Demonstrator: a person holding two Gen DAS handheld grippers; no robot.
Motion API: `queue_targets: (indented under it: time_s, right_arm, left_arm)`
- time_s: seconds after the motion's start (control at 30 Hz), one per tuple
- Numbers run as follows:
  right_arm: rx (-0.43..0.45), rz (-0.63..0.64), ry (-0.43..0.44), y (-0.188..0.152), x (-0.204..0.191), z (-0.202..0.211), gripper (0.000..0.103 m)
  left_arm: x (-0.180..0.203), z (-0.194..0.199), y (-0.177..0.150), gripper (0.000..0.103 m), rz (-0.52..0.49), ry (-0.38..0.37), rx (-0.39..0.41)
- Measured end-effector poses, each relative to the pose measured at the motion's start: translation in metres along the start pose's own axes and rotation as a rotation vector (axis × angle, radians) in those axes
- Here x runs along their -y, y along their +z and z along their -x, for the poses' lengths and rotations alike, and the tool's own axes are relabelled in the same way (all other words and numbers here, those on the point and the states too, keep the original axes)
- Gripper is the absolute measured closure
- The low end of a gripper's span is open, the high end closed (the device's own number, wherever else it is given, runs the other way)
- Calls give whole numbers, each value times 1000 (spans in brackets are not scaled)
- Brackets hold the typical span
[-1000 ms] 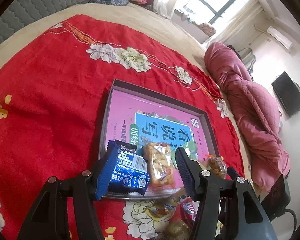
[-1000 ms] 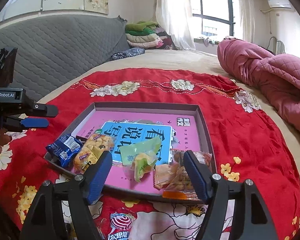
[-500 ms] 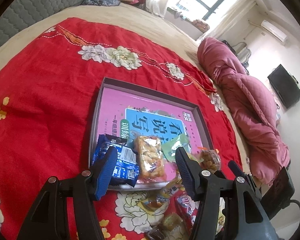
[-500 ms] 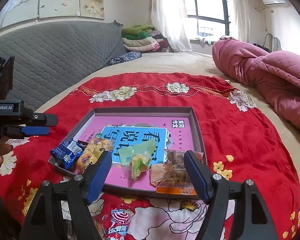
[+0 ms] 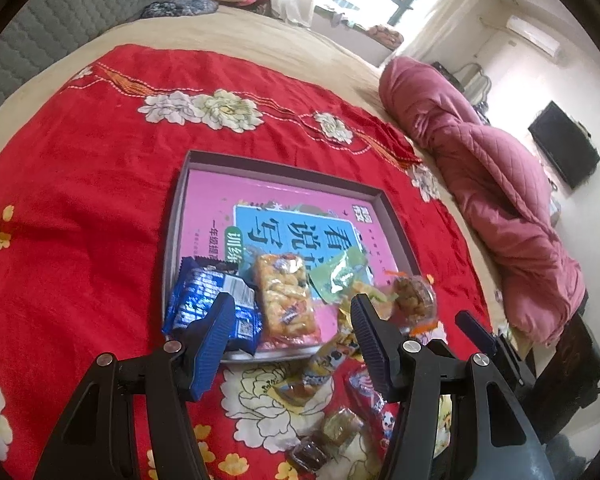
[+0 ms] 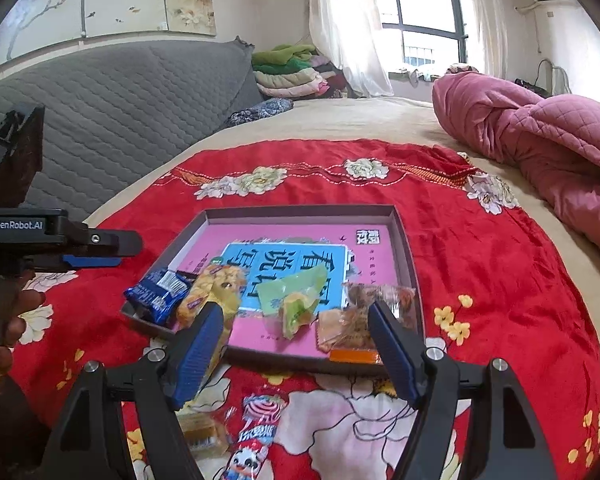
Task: Organize snacks
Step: 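Open the left tool to release the blue pack and withdraw both tools, then move both tools toward the yellow tube snack and red panda stick snack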
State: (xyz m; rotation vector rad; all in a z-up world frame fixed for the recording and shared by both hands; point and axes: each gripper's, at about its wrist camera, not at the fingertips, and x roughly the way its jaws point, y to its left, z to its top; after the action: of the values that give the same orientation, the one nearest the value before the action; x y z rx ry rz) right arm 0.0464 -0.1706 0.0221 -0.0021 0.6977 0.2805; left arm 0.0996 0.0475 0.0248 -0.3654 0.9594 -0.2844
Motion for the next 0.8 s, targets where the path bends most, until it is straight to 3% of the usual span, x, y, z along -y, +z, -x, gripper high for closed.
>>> queue_targets:
  time_s: [0.8]
  right_arm:
    - [-142, 39, 56, -30, -16, 12, 29]
  left_arm:
    - [24, -19, -38, 41, -116, 18, -122]
